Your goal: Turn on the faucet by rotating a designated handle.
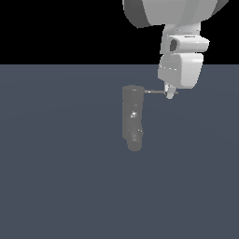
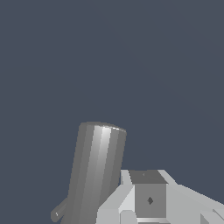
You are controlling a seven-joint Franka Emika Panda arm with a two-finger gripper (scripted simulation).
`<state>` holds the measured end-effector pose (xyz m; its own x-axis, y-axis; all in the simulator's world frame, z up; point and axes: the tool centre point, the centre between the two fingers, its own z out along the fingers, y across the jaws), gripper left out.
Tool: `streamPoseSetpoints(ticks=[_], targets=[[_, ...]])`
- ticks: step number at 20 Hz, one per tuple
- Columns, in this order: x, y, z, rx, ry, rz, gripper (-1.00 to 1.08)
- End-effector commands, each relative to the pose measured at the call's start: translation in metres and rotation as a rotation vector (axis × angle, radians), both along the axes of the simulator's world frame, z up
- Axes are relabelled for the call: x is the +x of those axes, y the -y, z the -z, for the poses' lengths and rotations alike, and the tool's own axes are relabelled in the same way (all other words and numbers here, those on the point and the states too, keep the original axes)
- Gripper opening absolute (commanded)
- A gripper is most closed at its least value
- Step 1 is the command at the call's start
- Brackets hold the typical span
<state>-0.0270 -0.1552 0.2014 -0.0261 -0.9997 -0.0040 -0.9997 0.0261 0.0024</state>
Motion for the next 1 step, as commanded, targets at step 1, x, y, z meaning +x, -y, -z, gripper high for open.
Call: streamPoseSetpoints(ticks=[1], targets=[[0.0009, 0.0191, -0.0002, -0.004, 0.002, 0.026, -1.00]])
